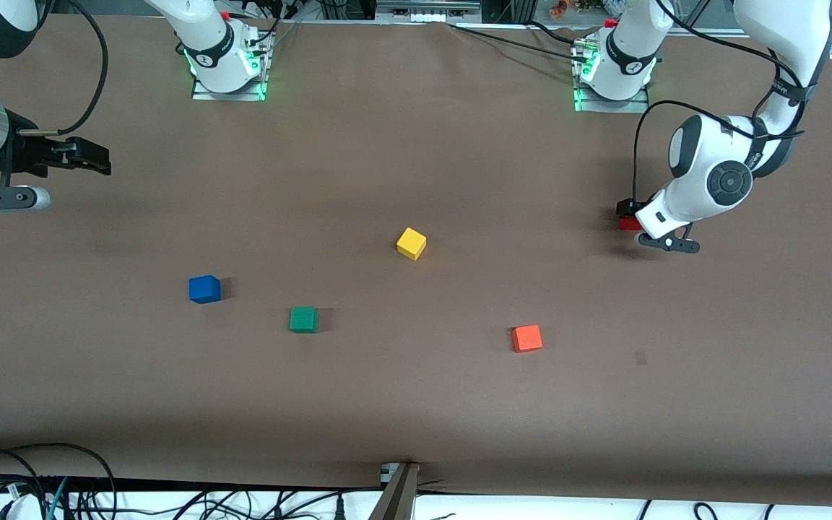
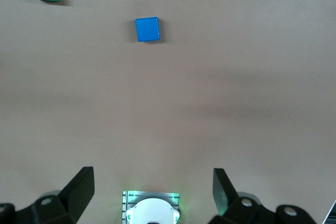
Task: Pass red block to right arm, stack on blue
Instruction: 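Close the left gripper on the red cube and lift it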
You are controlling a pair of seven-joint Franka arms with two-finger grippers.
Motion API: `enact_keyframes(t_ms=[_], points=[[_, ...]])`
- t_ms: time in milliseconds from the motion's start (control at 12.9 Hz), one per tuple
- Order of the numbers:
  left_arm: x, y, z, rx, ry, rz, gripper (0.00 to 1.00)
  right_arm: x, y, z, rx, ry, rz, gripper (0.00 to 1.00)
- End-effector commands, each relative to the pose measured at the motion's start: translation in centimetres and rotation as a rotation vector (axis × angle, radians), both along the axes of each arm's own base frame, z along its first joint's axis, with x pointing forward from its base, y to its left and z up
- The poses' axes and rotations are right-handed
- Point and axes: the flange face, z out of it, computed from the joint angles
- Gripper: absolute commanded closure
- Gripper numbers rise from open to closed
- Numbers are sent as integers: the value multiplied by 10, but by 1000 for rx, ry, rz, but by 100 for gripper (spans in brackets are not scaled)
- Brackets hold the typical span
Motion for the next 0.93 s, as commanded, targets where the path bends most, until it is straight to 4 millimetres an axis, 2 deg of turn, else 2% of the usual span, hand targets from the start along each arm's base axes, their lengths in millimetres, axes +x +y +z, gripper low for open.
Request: enact_keyframes(t_ms=[0, 310, 388, 543, 620, 853], points=[[-4, 1, -11, -9, 11, -7, 0, 1, 4, 6, 18, -3, 9, 0], [-4, -1, -14, -15, 17, 0, 0, 1, 5, 7, 22, -3, 12, 0], [-5, -4, -15, -17, 18, -8, 10, 1, 5, 6, 22, -3, 13, 0], [-6, -11, -15, -21, 31, -28, 54, 1, 5, 7, 22, -3, 12, 0], [-6, -12, -15, -24, 33, -37, 64, 1, 6, 6, 22, 0, 12, 0], [-2, -12, -6, -38, 46, -99, 81, 0, 34, 5, 24, -5, 60, 0]])
